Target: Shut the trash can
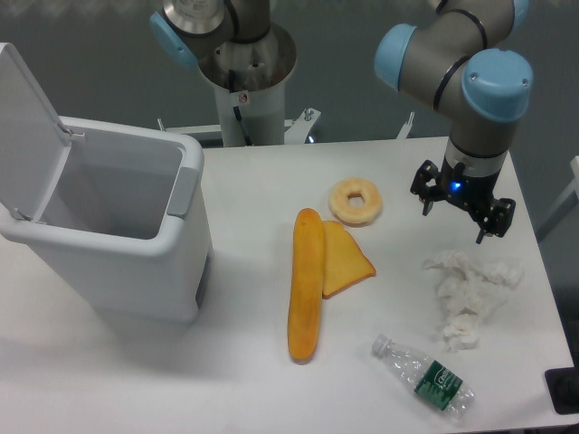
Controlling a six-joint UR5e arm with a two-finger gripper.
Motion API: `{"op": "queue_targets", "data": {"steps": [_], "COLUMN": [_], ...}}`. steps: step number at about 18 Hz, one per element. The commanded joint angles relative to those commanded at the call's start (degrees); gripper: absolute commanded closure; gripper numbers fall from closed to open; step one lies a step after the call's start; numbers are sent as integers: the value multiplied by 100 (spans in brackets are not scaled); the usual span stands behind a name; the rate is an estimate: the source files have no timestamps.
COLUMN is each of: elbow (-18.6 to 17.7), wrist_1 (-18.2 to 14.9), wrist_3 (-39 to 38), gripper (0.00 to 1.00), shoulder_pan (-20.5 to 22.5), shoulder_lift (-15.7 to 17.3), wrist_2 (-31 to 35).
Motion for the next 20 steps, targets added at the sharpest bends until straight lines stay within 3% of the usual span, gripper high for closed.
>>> {"op": "queue_targets", "data": {"steps": [8,12,17,20], "elbow": [-290,-659,-993,-1011], "wrist_1": [-53,-61,-360,-518], "wrist_3": [-633,-879,-1292,-1661], "gripper": [0,0,0,0], "shoulder_pan": [-193,-421,-808,-1124], "shoulder_lift": [527,878,1493,1731], "wrist_2": [-35,-280,-430,-562]}}
